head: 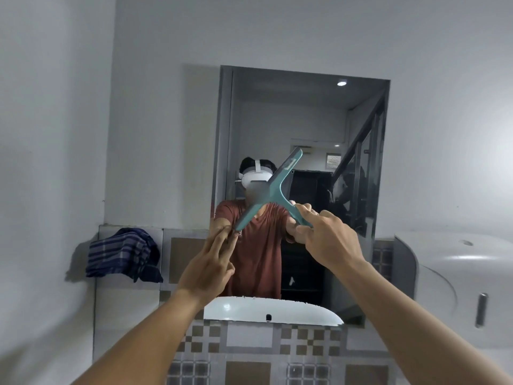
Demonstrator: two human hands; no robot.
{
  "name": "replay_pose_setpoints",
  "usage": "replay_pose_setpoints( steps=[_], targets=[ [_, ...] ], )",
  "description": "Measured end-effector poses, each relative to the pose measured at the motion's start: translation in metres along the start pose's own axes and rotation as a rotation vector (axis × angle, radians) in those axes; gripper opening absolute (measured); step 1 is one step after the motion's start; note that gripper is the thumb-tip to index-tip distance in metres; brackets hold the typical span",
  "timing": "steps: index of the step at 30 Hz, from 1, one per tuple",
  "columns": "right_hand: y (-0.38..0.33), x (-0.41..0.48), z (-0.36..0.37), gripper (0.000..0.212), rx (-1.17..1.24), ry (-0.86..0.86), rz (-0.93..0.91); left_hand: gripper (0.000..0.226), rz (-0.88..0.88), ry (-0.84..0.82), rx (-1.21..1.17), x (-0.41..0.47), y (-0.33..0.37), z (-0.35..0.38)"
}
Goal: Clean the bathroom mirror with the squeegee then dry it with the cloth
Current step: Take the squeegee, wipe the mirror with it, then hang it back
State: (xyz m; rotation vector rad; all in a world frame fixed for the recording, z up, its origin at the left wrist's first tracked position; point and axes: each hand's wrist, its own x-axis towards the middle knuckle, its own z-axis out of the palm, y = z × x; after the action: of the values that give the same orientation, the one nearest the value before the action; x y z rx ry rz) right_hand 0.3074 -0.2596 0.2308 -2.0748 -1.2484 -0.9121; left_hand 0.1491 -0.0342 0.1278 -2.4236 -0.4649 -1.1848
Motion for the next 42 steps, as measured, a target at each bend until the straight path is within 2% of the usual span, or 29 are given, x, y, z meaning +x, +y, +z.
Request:
replay_pose_setpoints(
  steps=[6,16,20,27,33,37,42],
  targets=[
    [0.013,0.004,-0.009,0.051,-0.107,-0.016,-0.043,0.092,-0.005,-0.018,0.003,0.001,0.0,-0.004],
    [0.037,0.016,-0.031,0.05,-0.222,0.025,-0.064,0.088,0.087,0.018,0.1,0.008,-0.01,-0.011],
    [0.059,0.012,-0.033,0.051,-0.204,0.032,-0.023,0.058,0.085,0.059,0.096,0.013,-0.009,-0.014],
    [0.064,0.002,-0.028,0.052,-0.175,0.055,0.036,0.045,0.066,0.059,0.06,0.029,-0.004,-0.026],
    [0.062,-0.002,-0.024,0.052,-0.176,0.076,0.071,0.053,0.042,0.084,0.043,0.065,-0.005,-0.053],
    [0.067,-0.008,-0.025,0.046,-0.06,0.084,0.189,0.063,0.012,0.058,0.094,0.086,-0.007,-0.072],
    [0.07,-0.012,-0.025,0.046,-0.03,0.061,0.239,0.069,0.015,0.036,0.12,0.095,-0.015,-0.073]
  ],
)
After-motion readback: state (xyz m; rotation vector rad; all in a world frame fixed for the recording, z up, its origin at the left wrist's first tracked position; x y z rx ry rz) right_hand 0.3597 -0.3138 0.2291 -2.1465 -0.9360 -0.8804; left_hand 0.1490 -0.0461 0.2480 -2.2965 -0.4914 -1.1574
